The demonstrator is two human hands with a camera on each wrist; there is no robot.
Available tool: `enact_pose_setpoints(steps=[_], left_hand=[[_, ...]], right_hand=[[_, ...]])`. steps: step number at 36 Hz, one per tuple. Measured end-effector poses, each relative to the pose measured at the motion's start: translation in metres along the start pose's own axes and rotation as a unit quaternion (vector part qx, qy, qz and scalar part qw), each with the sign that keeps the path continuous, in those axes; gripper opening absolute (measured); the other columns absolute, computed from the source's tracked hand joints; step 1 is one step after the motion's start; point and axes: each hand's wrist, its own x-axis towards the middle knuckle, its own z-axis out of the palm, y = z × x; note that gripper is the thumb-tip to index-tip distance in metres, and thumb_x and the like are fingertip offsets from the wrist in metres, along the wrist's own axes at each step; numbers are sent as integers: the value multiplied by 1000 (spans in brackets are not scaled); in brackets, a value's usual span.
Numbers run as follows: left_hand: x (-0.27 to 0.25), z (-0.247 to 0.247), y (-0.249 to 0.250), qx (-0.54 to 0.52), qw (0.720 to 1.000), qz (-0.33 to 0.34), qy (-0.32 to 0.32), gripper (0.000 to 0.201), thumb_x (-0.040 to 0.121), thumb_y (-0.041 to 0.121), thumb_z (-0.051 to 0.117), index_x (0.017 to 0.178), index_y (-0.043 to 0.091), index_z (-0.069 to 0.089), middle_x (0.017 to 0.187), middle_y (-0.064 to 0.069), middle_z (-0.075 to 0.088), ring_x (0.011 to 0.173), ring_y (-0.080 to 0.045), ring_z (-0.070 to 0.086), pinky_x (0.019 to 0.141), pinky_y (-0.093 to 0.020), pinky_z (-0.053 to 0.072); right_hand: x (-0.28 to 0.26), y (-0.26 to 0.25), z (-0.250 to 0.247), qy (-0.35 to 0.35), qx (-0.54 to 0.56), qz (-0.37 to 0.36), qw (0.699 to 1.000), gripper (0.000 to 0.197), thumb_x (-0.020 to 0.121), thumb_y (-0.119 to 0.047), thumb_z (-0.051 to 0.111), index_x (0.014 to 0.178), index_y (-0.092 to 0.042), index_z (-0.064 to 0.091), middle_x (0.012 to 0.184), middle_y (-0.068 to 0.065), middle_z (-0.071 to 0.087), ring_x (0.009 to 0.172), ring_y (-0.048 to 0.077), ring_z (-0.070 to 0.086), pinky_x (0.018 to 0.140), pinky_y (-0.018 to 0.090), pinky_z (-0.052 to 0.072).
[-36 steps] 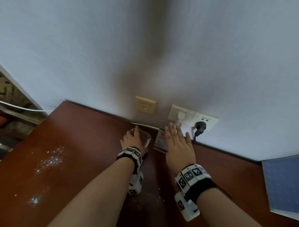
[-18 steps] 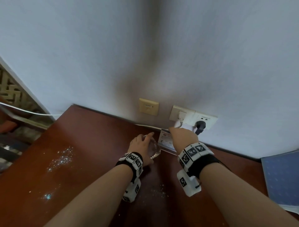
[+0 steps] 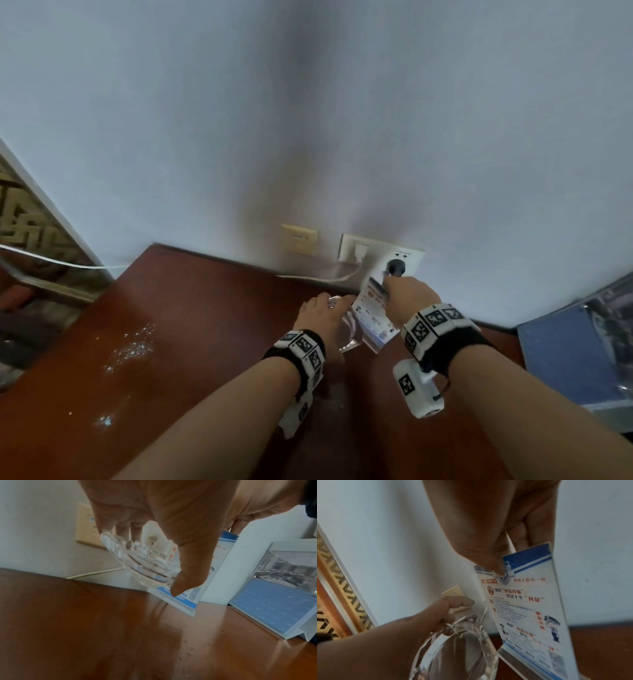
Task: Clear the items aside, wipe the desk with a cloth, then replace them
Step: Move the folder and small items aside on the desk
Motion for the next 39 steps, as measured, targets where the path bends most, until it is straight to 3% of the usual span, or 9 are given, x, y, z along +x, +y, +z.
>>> enact_pose_setpoints(steps=[4, 10, 19, 24, 29, 31, 33, 37, 39], left_hand=[[-6, -6, 34, 17, 1000, 12, -21, 116, 64, 34, 88, 152, 39, 13, 144, -10, 30, 134, -34, 31, 116, -48, 28], [-8, -3, 89, 41, 997, 46, -40, 123, 61, 34, 88, 153, 41, 7, 148, -12, 28, 138, -36, 29, 118, -55, 21], [-10, 18, 186, 12, 992, 120, -43, 130, 59, 31, 90, 155, 39, 3, 149, -9, 29, 137, -32, 31, 116, -50, 26], [-14, 37, 238, -4, 987, 153, -54, 130, 59, 28, 91, 155, 41, 5, 151, -6, 25, 138, -31, 30, 117, -46, 27], [-13, 58, 286, 3, 979, 183, -86, 130, 58, 29, 92, 153, 45, 6, 151, -5, 26, 136, -34, 34, 111, -47, 37], [-14, 66, 304, 2, 977, 190, -95, 127, 59, 29, 93, 153, 44, 8, 152, -5, 25, 137, -33, 33, 110, -47, 39], [-16, 75, 322, -2, 975, 197, -100, 124, 60, 30, 93, 151, 44, 11, 149, -5, 28, 136, -32, 34, 108, -47, 41], [-19, 92, 350, 2, 972, 212, -104, 124, 56, 29, 95, 148, 48, 14, 145, -4, 32, 133, -30, 36, 108, -48, 41], [-18, 97, 362, 6, 970, 218, -110, 122, 56, 26, 95, 148, 48, 16, 144, -4, 33, 134, -30, 36, 108, -48, 41]], right_hand=[[-17, 31, -4, 5, 21, 21, 1000, 5, 93, -18, 47, 94, -21, 51, 81, -3, 53, 68, 13, 51, 53, 22, 34], [-48, 86, -6, 11, 55, 56, 997, 3, 90, -19, 48, 88, -19, 46, 98, 6, 61, 85, 23, 58, 68, 30, 41], [-105, 182, -5, 11, 83, 120, 989, 9, 90, -23, 49, 91, -15, 47, 102, 8, 61, 90, 26, 60, 68, 32, 46], [-149, 230, -1, 48, 88, 141, 985, 19, 92, -33, 51, 79, -18, 50, 83, 1, 56, 82, 25, 59, 62, 29, 41], [-183, 277, 8, 32, 129, 175, 976, 22, 90, -34, 55, 87, -13, 57, 96, 6, 63, 87, 24, 61, 67, 27, 44], [-196, 293, 10, 6, 139, 162, 977, 22, 92, -35, 54, 79, -17, 57, 101, 6, 64, 90, 23, 61, 67, 25, 43], [-209, 307, 14, 4, 151, 178, 972, 28, 93, -35, 54, 68, -23, 48, 96, 7, 63, 84, 22, 60, 61, 23, 39], [-224, 333, 26, 4, 190, 225, 956, 22, 88, -42, 57, 80, -21, 61, 86, 2, 65, 75, 19, 62, 65, 30, 52], [-229, 344, 31, 5, 189, 231, 954, 25, 86, -42, 59, 70, -24, 51, 75, -2, 58, 68, 16, 57, 52, 26, 42]])
